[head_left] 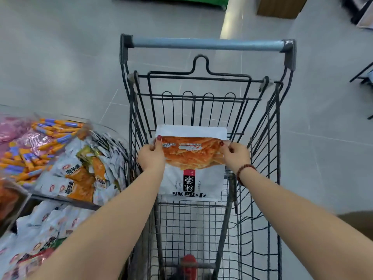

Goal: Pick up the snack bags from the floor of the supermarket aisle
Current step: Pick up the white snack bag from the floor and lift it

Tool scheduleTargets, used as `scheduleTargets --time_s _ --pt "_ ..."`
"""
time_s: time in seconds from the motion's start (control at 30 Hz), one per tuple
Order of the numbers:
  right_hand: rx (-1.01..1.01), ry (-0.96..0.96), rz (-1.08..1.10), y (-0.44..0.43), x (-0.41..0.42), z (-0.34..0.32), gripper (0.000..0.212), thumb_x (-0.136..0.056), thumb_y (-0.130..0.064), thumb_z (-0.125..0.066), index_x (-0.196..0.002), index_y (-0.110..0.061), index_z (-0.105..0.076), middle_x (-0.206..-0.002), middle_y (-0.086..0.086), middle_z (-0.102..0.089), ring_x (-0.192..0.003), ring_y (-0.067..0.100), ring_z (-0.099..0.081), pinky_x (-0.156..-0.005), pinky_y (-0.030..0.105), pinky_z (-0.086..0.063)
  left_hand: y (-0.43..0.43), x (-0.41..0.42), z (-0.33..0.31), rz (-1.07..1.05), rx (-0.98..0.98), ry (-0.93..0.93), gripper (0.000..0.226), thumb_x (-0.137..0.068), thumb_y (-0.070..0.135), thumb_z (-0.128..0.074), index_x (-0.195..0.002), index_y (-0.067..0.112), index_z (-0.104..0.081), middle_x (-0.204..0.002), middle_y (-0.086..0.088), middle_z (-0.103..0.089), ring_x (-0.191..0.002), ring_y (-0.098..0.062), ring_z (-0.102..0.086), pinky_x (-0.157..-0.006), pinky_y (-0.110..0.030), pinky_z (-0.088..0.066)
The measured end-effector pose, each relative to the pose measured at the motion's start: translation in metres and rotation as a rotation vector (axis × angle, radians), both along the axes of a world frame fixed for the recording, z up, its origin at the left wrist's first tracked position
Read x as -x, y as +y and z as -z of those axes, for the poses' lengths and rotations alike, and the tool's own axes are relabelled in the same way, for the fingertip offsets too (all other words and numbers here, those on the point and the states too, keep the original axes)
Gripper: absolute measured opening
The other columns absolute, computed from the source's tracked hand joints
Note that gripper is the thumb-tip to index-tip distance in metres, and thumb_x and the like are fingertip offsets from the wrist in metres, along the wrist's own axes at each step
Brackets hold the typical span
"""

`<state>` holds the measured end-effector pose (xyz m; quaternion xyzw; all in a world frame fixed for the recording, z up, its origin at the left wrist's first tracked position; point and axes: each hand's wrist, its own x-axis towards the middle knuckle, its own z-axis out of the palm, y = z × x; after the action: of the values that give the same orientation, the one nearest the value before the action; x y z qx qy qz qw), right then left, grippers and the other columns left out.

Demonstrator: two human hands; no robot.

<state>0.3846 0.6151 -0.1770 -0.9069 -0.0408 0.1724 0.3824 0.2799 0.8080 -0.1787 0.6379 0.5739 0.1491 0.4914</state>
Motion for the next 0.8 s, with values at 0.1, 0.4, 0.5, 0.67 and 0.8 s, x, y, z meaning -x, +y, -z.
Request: scheduleTargets --time_s 0.1,0.4,0.5,0.67,0.8 --pt "0.007 0.028 0.013 0.008 0.001 0.016 0.033 -0.094 -0.023 -0.051 -0.065 -0.008 -0.047 -0.056 0.001 -0.04 -0.053 0.017 -0.039 -0.046 0.025 -0.028 0.005 -0.001 0.016 -0.036 0.022 0.001 0.041 -0.094 0.038 -0.053 -0.066 0.01 -0.041 -0.066 -0.004 -0.048 -0.065 -0.022 -0.045 -0.059 -0.029 -0.036" --pt "0.098 0.12 -0.043 0.011 -0.002 0.051 0.022 -0.095 -0.033 -0.049 -0.088 -0.015 -0.06 -0.084 0.002 -0.051 -0.073 0.019 -0.047 -0.053 0.022 -0.032 0.01 0.003 0.036 0.122 0.107 0.191 0.033 -0.096 0.044 -0.047 -0.109 0.015 -0.057 -0.105 -0.011 -0.053 -0.092 -0.025 -0.05 -0.08 -0.033 -0.038" --pt "0.075 0.149 -0.052 0.009 -0.005 0.049 0.021 -0.095 -0.032 -0.05 -0.092 -0.015 -0.061 -0.076 0.0 -0.054 -0.073 0.02 -0.05 -0.05 0.02 -0.032 0.012 0.0 0.034 0.123 0.067 0.217 0.038 -0.096 0.043 -0.048 -0.112 0.011 -0.059 -0.105 -0.009 -0.056 -0.086 -0.02 -0.046 -0.076 -0.03 -0.036" --pt "0.09 0.175 -0.102 0.006 -0.004 0.043 0.033 -0.096 -0.034 -0.048 -0.116 -0.011 -0.06 -0.099 0.005 -0.061 -0.076 0.016 -0.055 -0.051 0.016 -0.038 0.011 0.005 0.029 0.179 0.032 0.234 0.037 -0.097 0.041 -0.046 -0.105 0.008 -0.06 -0.096 -0.012 -0.06 -0.068 -0.016 -0.048 -0.056 -0.028 -0.038" --pt "0.115 0.174 -0.119 0.002 0.001 0.033 0.04 -0.096 -0.036 -0.05 -0.124 -0.009 -0.053 -0.103 0.004 -0.055 -0.084 0.019 -0.055 -0.054 0.016 -0.04 0.008 0.013 0.023 0.187 0.013 0.115 0.032 -0.096 0.031 -0.051 -0.121 0.009 -0.053 -0.105 -0.003 -0.056 -0.092 -0.018 -0.056 -0.075 -0.029 -0.042"
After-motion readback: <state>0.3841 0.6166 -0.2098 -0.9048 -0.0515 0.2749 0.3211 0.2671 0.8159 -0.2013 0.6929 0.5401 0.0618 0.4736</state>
